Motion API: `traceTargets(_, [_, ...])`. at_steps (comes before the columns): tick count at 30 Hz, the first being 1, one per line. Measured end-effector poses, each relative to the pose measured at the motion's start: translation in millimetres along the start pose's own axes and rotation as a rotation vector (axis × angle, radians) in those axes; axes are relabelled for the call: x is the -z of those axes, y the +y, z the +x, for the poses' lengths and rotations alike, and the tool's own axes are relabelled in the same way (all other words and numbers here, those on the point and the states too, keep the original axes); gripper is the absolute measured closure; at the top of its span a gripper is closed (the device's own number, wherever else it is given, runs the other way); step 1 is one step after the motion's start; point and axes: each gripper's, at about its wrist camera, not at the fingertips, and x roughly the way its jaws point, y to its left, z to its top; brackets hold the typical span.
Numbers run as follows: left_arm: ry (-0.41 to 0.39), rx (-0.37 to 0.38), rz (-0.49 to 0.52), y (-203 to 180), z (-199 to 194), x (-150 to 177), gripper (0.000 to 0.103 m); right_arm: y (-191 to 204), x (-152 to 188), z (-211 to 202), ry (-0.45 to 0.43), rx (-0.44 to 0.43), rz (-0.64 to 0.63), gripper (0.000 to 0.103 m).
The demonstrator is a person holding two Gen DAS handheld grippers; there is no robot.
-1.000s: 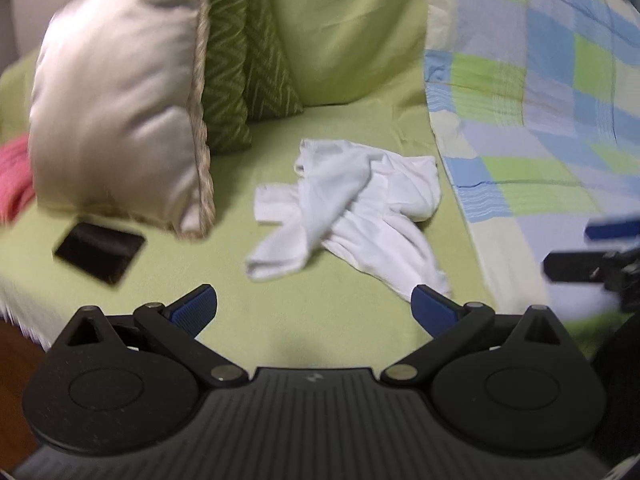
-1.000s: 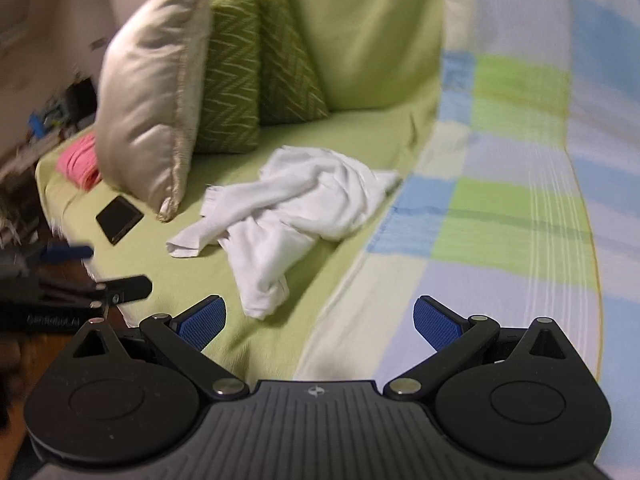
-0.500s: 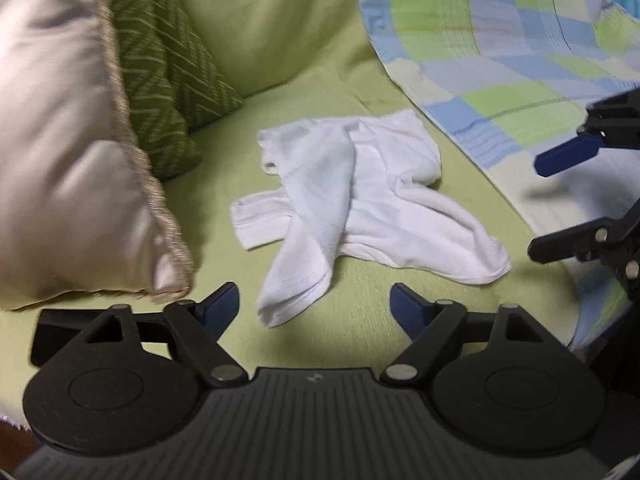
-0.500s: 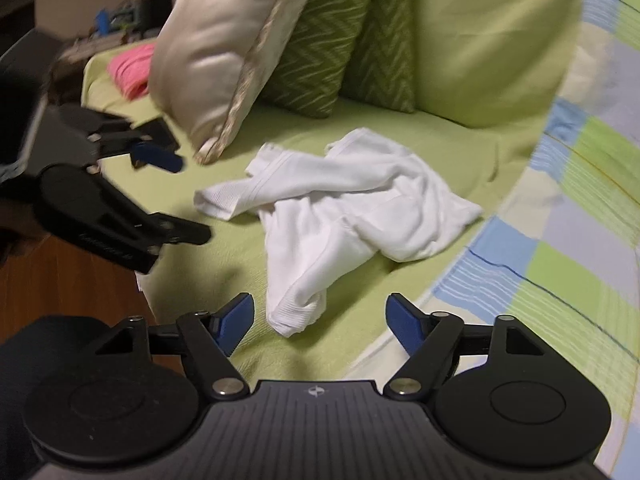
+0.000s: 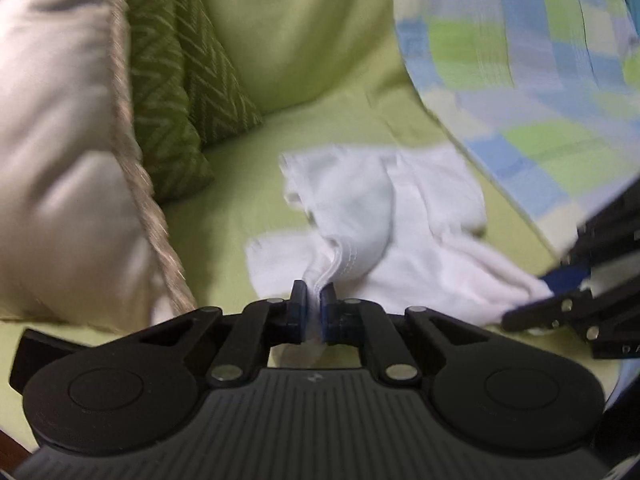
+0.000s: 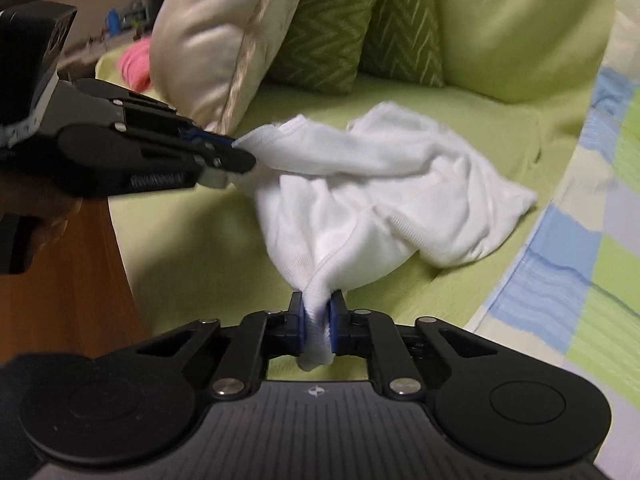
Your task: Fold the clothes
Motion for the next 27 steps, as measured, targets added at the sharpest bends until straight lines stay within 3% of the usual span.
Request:
traceTargets(6, [-0.143,-0.003,-0.042,19,-60,-46,0.100,-7,-24,-83,-0.160,-0.013,0.028,0.093])
traceTargets(12, [-0.259,0.065,-0.085,15,-100,-95,0.102,-27,-33,-151,-0.271,0.037,0.075,0.093])
traceTargets(16, [-0.241,0.102,-0.041,-9,-85,-108,0.102,-53,-24,-154,-0.266,0.083,0.160,0.093])
traceTargets(22, [-0.163,0.157,-0.024,-42,-53,-95,0.102,-77,-7,-155,-0.285,0.092,0.256,0.094])
traceTargets(27, [-0.231,0.185,0.002,-59,-82,-111,0.102,-83,-21,-200,-0.392,0.133,0.229,0.094])
